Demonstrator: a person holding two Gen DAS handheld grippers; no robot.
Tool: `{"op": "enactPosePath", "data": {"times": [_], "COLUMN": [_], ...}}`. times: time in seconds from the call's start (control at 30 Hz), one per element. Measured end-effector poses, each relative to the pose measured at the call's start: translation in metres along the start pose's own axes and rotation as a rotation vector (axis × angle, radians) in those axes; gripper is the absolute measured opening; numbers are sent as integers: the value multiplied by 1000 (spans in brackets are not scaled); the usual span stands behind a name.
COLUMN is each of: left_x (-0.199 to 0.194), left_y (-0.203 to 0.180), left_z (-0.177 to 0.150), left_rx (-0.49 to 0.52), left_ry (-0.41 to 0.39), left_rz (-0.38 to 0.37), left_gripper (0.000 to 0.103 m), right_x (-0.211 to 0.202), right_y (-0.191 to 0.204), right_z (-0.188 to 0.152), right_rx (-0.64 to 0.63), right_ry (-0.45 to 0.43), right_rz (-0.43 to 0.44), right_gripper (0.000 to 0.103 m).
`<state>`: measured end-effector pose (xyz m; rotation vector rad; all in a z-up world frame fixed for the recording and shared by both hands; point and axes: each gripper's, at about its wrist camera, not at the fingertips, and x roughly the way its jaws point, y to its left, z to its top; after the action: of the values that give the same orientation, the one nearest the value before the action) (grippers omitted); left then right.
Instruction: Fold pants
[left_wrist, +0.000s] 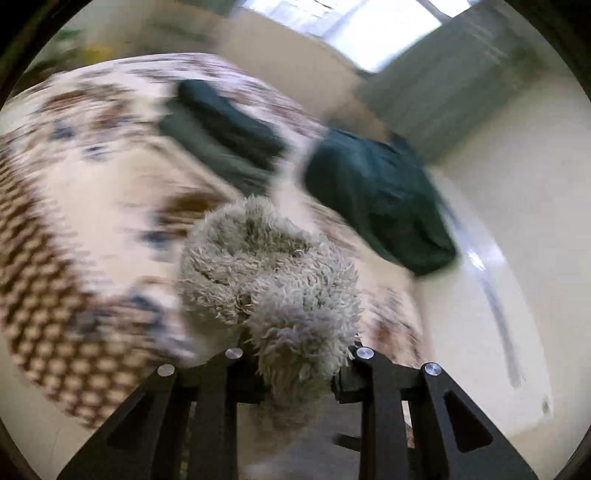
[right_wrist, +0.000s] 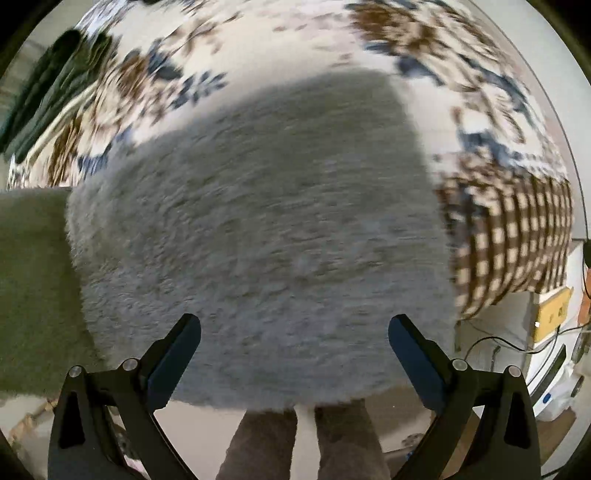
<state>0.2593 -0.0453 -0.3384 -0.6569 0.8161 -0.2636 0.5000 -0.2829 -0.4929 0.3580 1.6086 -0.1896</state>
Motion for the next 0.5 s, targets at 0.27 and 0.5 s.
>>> {"op": "enactPosePath", "data": {"times": [0.27, 0.5], "left_x": [95, 178], "left_y": [-144, -196], "left_z": [-81, -159], "left_rx": [210, 364], "left_ry": [255, 535], "left_rz": [-209, -119], "left_gripper": [21, 31], "right_x": [-20, -17], "right_y": [-131, -192], "right_z": [-25, -31], "right_rx": [194, 279], "right_ry": [8, -20], "right_rz": [-25, -32], "right_gripper": [103, 87]}}
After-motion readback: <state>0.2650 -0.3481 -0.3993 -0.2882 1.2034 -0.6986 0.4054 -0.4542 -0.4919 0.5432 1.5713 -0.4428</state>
